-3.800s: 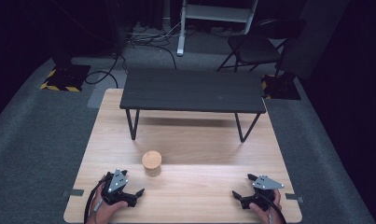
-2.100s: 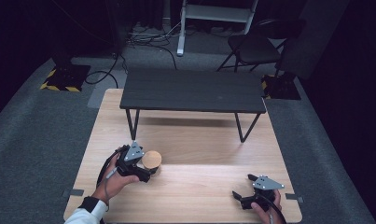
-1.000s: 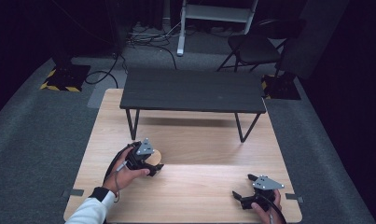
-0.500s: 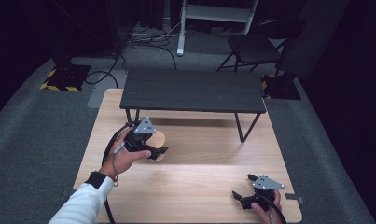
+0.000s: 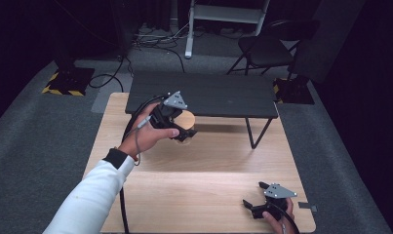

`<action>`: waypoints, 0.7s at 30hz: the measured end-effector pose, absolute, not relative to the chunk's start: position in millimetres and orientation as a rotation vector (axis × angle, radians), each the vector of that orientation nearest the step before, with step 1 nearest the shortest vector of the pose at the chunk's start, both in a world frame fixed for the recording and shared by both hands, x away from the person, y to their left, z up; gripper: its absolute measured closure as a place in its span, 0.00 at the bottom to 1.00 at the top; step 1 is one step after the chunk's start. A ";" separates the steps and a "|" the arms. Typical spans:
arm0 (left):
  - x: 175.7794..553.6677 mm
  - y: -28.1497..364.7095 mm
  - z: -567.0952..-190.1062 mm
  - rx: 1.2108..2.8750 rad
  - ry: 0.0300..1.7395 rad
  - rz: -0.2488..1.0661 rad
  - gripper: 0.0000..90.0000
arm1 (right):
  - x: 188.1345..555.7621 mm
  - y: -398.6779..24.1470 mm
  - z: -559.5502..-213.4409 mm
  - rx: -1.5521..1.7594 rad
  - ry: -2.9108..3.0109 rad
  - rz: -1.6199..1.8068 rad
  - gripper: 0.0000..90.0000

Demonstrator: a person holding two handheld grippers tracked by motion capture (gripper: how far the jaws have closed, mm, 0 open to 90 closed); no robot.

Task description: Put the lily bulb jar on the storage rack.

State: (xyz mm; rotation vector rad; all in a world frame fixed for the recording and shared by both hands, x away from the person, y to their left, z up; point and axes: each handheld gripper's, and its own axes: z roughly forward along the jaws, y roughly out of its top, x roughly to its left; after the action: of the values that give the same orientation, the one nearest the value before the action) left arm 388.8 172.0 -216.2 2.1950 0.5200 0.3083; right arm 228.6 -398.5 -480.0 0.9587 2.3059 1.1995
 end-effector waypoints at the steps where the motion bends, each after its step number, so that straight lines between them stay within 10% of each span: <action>1: 392.8 167.9 -212.5 2.200 0.517 0.311 0.27 | 228.6 -398.5 -480.0 0.958 2.306 1.199 0.00; 21: 459.1 124.1 -185.2 2.148 0.508 0.318 0.27 | 228.7 -398.5 -479.9 0.958 2.307 1.199 0.00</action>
State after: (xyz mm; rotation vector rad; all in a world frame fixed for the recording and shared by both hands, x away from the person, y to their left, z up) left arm 459.1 124.1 -185.2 2.1479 0.5081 0.3182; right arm 228.7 -398.5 -479.9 0.9583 2.3071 1.1993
